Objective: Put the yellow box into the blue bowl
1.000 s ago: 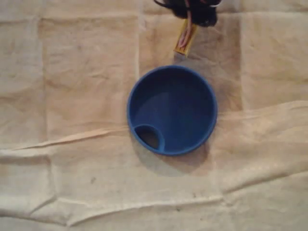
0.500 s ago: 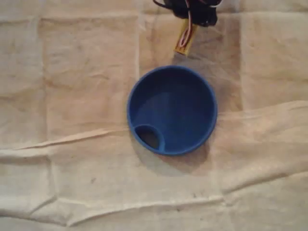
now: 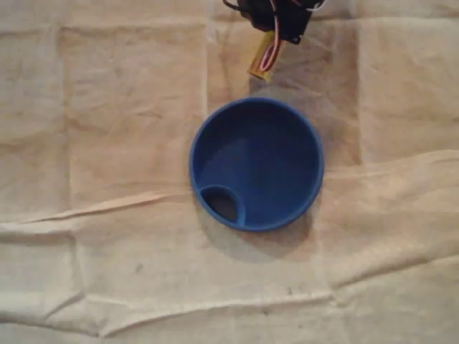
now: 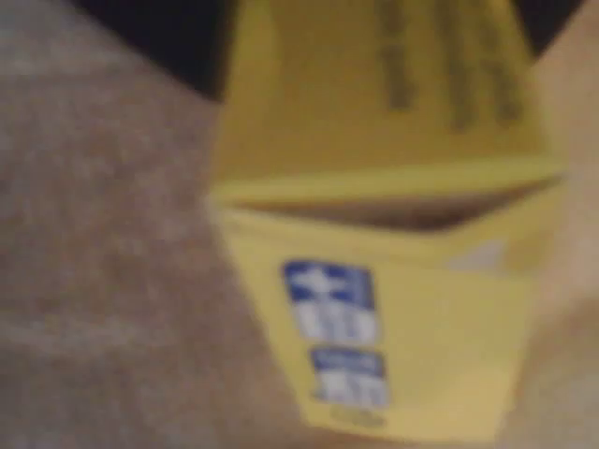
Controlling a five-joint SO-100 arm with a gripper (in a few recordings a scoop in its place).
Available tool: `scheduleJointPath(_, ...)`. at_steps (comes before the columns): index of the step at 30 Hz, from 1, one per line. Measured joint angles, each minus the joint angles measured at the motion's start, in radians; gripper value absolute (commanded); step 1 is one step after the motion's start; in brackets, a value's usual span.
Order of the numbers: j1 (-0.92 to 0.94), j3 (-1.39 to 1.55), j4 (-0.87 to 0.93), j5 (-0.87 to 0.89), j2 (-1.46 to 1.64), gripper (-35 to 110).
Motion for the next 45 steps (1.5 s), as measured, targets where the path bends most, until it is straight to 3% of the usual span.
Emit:
scheduleJointPath(13, 0.029, 0.002, 0.000, 0.000, 0.009, 0)
scheduleJointPath(25, -0.012, 0.002, 0.140, 0.000, 0.249, 0)
scheduleJointPath(34, -0.020, -0.003, 0.135, 0.000, 0.353, 0)
scheduleJointPath(45, -0.067, -0.261, 0.032, 0.301, 0.227, 0)
